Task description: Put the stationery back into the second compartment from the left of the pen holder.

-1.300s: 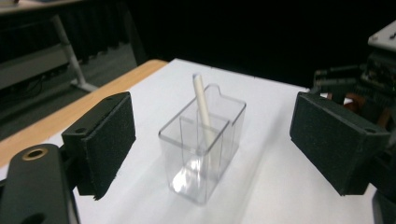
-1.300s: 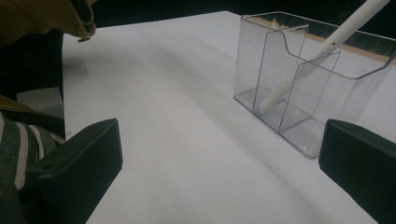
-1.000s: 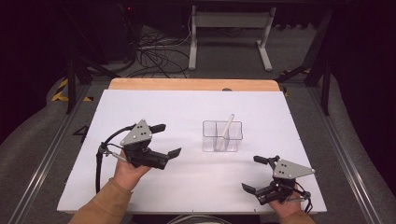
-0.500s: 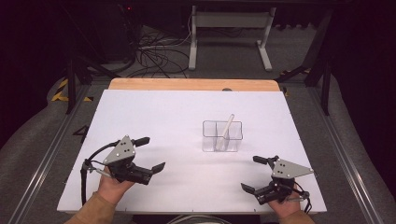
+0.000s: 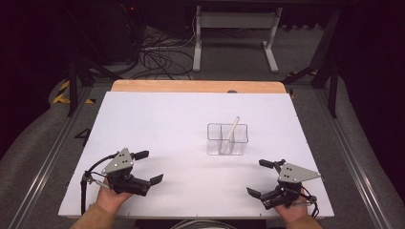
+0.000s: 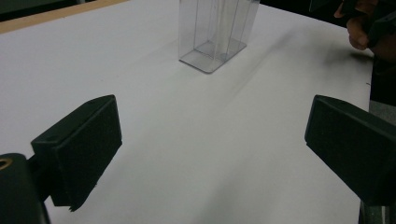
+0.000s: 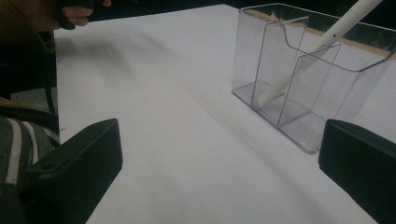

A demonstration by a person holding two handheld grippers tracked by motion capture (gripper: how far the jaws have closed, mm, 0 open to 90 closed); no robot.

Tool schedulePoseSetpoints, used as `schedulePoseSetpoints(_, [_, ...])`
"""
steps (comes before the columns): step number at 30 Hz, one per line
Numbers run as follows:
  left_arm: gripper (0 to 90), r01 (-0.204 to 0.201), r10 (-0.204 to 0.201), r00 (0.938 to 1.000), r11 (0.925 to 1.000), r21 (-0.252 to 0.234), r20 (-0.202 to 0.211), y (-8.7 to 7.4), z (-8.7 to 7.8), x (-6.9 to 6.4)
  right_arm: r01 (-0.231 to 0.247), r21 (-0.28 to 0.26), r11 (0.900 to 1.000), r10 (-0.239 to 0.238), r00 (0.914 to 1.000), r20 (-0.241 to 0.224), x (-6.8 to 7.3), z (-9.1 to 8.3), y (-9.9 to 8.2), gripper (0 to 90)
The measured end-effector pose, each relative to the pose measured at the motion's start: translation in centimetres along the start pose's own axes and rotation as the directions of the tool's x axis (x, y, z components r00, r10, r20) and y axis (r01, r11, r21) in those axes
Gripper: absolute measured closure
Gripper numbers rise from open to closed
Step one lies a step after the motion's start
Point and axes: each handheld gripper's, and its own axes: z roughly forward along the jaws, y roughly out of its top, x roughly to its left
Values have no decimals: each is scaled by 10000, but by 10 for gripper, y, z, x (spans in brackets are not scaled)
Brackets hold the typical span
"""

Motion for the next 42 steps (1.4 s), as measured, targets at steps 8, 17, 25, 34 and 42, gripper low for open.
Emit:
schedulePoseSetpoints(8, [54, -292, 297, 9991, 9994, 186, -304, -16, 1, -1, -14, 31, 10000, 14, 10000, 1, -1, 0, -1, 4])
schedulePoseSetpoints(17, [39, -358, 378, 9975, 9988, 347, -600, -25, 0, -2, -35, 101, 9999, 34, 10000, 27, -1, 0, -1, 5])
schedulePoseSetpoints(25, [34, -158, 176, 9987, 9992, 378, -478, -32, -3, 1, -128, 142, 9998, 128, 9999, 18, -2, 1, -2, 5])
schedulePoseSetpoints(34, [33, 52, -45, 9989, 9999, 141, -459, -31, -6, 5, -145, 147, 9998, 145, 9999, 2, -3, 2, -3, 6])
schedulePoseSetpoints(42, [29, 275, -273, 9989, 9996, 56, -369, -30, -7, 7, -166, 172, 9997, 166, 9999, 3, -3, 2, -3, 6])
